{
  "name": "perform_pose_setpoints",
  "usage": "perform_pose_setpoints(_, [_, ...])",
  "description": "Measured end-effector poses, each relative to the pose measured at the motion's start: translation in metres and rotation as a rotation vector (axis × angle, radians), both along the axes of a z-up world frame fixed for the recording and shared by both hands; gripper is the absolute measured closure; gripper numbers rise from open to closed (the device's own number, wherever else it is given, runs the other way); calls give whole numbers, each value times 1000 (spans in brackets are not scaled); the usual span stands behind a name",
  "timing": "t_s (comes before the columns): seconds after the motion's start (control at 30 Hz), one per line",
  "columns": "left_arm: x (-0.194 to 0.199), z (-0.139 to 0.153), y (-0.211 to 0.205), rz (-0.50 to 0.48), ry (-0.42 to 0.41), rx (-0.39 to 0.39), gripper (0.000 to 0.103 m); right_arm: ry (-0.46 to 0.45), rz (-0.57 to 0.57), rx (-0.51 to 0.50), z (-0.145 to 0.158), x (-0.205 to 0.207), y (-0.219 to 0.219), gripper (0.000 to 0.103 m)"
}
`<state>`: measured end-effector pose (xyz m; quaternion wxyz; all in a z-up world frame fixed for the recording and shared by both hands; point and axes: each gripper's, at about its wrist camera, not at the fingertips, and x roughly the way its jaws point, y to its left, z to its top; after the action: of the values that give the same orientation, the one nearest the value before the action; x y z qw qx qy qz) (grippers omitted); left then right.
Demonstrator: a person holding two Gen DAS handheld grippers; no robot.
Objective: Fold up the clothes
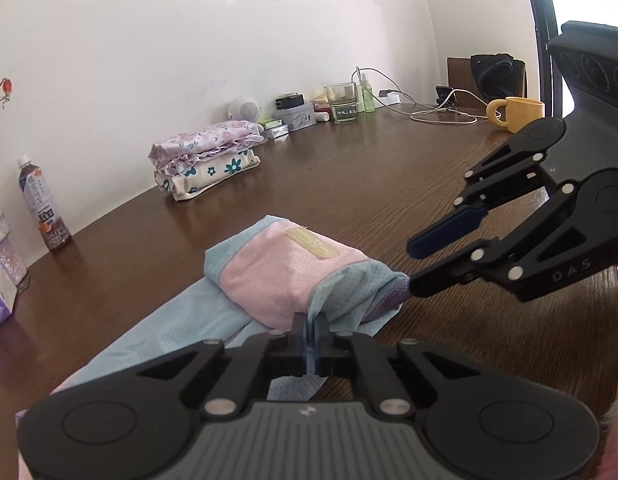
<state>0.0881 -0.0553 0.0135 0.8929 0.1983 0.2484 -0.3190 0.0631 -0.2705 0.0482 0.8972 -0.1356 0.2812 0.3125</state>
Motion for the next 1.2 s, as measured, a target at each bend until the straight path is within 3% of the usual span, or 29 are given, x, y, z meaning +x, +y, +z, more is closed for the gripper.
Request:
perform_pose_setpoints(0.1, [1,1,0,-2,9,-2,89,-4,6,-20,-2,1,-1,77])
perform_pose_setpoints(0.3, [5,-5,-5,7,18,28,85,-29,38,-51,-11,10,18,77])
perform_pose_setpoints(0.37, [6,-7,-5,12,18,30,95,-42,39,-63,-13,11,25,79])
perform_pose_setpoints(0.4, [6,-6,-5,16,13,24,101,-47,30,-66,-13,12,28,86])
perform_pose_setpoints(0.43, [5,-4,-3,18,7,15,101,-51,18,-68,-14,13,29,93])
perform_pose_setpoints(0.5, [3,-1,0,22,-6,-3,101,-59,-16,-61,-13,14,30,95])
perform_pose_setpoints(0.77, [-7,-8,-4,17,-3,37,102,-57,-81,-75,-20,15,33,96])
perform_pose_setpoints(0.87, [-8,-11,-5,21,-4,49,101,-35,-62,-45,-16,14,25,92])
perform_pose_setpoints(1.03, [-7,-7,-2,28,-5,29,101,-31,-23,-3,-9,9,19,70])
perform_pose_setpoints(1.2, [-11,-4,-3,24,-18,21,101,-47,-42,-31,-13,14,27,71])
